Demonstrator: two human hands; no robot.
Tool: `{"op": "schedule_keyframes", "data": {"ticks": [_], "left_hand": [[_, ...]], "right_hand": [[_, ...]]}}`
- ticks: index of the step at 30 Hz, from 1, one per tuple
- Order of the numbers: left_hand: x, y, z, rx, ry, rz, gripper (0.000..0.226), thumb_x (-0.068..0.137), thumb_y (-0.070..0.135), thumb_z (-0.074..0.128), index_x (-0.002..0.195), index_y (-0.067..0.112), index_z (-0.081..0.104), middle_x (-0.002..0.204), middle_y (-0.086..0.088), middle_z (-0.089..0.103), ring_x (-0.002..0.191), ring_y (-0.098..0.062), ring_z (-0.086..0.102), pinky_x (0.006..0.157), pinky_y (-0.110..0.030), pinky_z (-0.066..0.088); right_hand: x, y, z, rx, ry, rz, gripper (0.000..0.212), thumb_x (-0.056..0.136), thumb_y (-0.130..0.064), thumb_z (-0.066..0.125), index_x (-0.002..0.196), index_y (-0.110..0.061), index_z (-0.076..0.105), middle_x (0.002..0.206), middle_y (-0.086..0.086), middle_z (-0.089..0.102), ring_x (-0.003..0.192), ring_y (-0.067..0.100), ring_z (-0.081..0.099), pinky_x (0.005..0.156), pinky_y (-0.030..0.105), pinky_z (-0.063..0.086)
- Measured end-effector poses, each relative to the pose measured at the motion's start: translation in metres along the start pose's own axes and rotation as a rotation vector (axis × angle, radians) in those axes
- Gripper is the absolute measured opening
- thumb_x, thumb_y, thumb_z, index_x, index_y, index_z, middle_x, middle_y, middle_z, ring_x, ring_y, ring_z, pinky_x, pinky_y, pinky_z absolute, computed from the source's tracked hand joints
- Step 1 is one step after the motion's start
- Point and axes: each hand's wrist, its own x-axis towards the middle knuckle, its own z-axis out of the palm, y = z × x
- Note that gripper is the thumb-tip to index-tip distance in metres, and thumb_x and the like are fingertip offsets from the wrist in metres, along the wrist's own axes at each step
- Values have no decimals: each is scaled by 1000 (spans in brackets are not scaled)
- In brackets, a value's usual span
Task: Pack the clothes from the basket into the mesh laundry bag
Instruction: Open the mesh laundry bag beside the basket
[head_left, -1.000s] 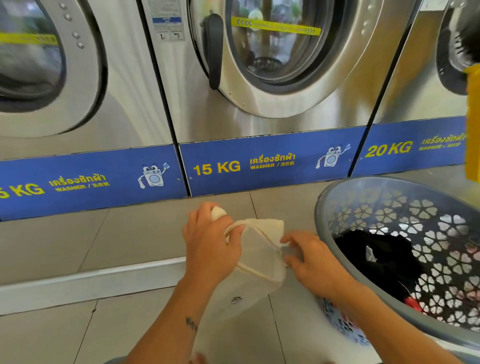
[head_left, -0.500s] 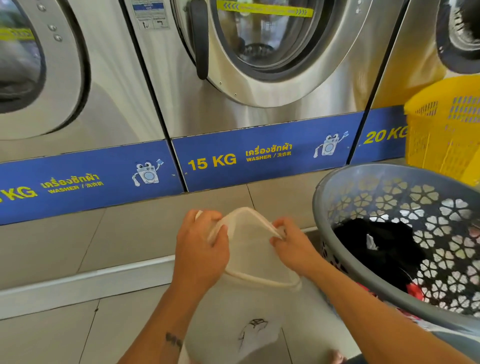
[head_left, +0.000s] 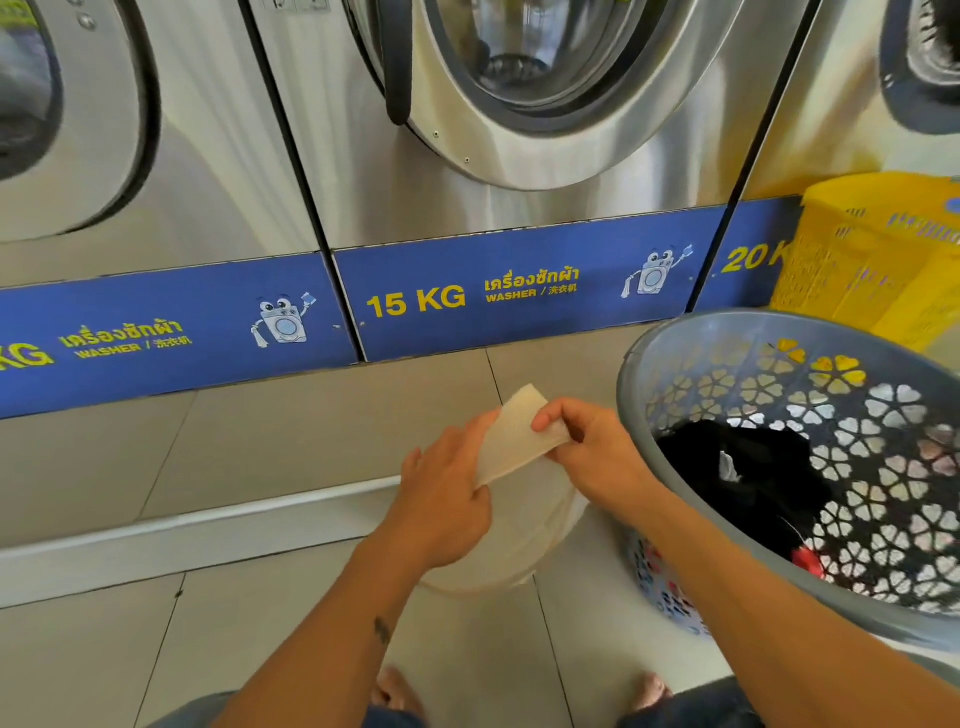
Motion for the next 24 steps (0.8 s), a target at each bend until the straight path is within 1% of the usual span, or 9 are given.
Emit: {"op": "schedule_keyframes", "data": {"ticks": [2,4,7,10,13,16,19,21,24], "left_hand": [[-1,-1,3,-63,1,-23,64,90,14,47,141,43,21,132,3,40,106,-23,50,95,-44,45],[0,5,3,-91,13,2,56,92,14,49,133,47,27,127,6,40,97,-22,53,84,-45,51],[7,25,4,-130,81,162,46,91,11,50,122,44,45,110,8,46,84,-15,53,75,-36,50],[12,46,3,-144,202,261,42,83,-1,47,105,31,63,94,8,44,73,-10,46,64,-14,37],[18,53,0,-187,364,222,39,75,-2,40,87,23,67,89,4,47,71,-8,44,63,-13,34],[21,59,-2,-214,418,132,35,78,-2,40,78,20,67,89,4,48,74,-3,45,69,-9,34],[29,67,1,-142,316,57,34,86,-4,42,81,19,67,94,4,50,81,-4,44,69,-10,30],[39,69,8,-77,210,8,31,91,1,41,91,20,67,100,1,51,91,-14,47,73,-19,29],[53,73,20,-52,76,-124,32,97,7,39,111,17,65,115,-5,51,102,-20,47,85,-23,31]], "right_hand": [[-3,2,0,-135,20,-24,35,84,10,63,87,-25,64,95,5,71,90,26,67,84,51,58],[-8,2,-3,-291,26,-47,32,86,1,65,95,-29,63,95,0,71,86,19,67,79,35,60],[-17,-1,-16,-457,93,-124,21,90,-8,65,105,-22,69,89,-8,67,71,6,58,66,13,43],[-28,-11,-36,-460,78,-111,26,91,-7,65,113,-18,71,105,-4,69,82,2,60,73,4,42],[-37,-26,-60,-568,-51,-119,43,88,-3,65,126,-23,66,125,-2,63,109,13,60,97,23,48],[-36,-32,-95,-615,-43,-78,45,89,-1,61,125,-27,66,120,0,67,107,17,62,98,34,50],[-23,-18,-133,-626,33,23,42,88,0,55,118,-28,66,112,2,69,103,22,65,93,40,53],[-14,-3,-157,-708,-42,154,43,86,-2,58,121,-27,63,118,4,65,110,26,63,93,43,53],[-5,27,-184,-880,-212,415,55,88,-13,61,141,-23,49,138,8,54,125,29,53,98,36,45]]}}
